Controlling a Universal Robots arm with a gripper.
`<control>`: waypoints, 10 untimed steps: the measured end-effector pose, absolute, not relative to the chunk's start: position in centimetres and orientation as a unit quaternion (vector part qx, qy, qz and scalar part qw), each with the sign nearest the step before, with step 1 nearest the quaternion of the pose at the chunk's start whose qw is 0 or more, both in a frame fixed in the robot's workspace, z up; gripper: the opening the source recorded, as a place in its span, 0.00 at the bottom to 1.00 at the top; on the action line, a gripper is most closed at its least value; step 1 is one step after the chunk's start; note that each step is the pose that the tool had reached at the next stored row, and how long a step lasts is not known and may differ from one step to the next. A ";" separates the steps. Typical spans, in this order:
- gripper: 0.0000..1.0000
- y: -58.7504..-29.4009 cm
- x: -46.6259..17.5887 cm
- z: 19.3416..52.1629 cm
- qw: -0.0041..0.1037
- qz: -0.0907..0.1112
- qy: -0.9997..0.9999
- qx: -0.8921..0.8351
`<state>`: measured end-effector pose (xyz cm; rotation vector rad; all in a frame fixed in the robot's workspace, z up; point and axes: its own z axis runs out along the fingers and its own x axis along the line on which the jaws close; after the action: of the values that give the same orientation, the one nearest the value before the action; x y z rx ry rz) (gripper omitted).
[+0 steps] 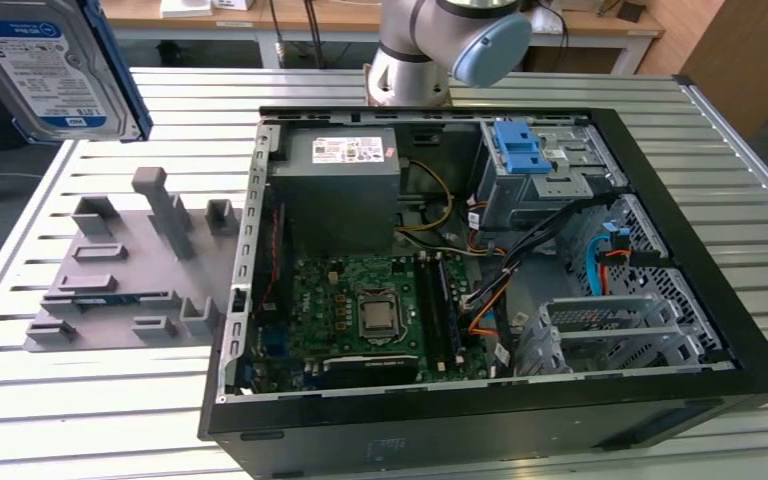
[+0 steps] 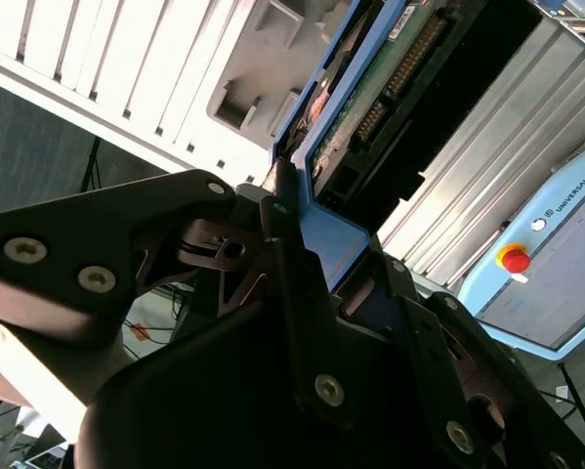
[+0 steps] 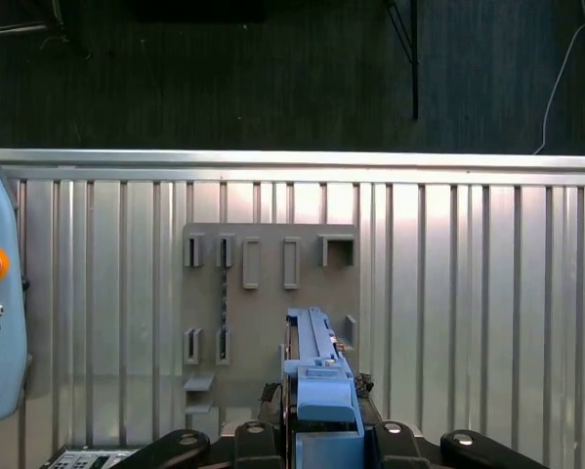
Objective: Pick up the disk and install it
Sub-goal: 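Pick up the disk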
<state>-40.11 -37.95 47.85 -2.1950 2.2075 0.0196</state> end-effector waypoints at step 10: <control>0.36 -39.0 -39.7 47.8 0.014 0.006 0.709 -0.705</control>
<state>-39.66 -39.04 47.85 -2.1946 2.2075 0.0198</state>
